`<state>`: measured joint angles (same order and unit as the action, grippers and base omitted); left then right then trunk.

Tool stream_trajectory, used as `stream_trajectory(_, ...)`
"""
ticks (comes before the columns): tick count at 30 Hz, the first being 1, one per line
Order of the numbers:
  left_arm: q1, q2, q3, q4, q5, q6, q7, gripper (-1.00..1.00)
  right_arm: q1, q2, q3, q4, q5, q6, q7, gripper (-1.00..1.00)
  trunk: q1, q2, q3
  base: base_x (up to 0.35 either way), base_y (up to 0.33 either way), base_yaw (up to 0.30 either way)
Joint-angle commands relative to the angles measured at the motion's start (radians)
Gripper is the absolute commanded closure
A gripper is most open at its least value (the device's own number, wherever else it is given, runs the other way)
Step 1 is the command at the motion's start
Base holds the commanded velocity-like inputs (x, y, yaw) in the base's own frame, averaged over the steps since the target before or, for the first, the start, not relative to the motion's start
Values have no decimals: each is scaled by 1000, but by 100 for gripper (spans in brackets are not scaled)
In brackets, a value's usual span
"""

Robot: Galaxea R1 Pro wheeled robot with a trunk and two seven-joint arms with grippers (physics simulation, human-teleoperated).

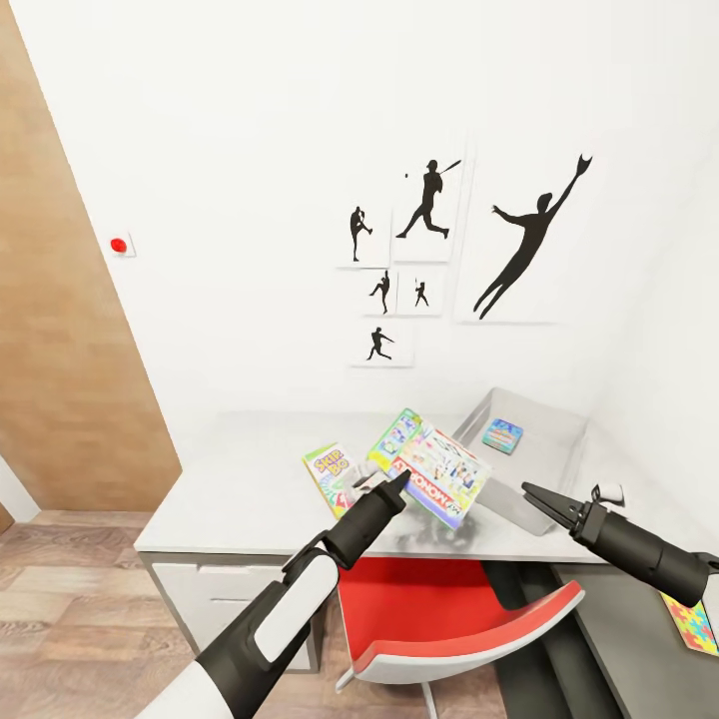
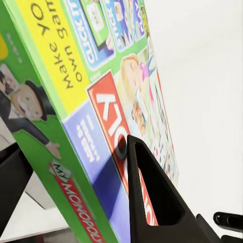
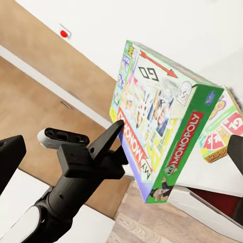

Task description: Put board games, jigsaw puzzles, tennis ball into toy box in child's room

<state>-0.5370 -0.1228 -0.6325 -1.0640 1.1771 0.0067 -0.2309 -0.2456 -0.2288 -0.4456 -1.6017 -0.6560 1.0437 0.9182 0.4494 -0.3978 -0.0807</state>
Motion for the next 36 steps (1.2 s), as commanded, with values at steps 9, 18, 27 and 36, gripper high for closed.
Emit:
stream_trajectory(9, 5, 4, -2, -3, 64, 6, -89, 100, -3, 0, -5, 4, 4, 3, 4, -100, 1, -2, -2, 0, 0, 0)
stream_trajectory(18, 8, 7, -2, -4, 109, 11, -135, 100, -3, 0, -6, 5, 3, 3, 4, -100, 1, -2, -2, 0, 0, 0)
stream_trajectory(27, 9, 4, -2, -6, 119, 12, -144, 100, -3, 2, -4, 5, 5, 3, 3, -100, 1, -2, -2, 0, 0, 0)
stream_trajectory(36, 9, 1, -4, -7, 122, 13, -147, 100, -8, 18, -1, 5, 10, 3, 1, -100, 1, -2, -2, 0, 0, 0)
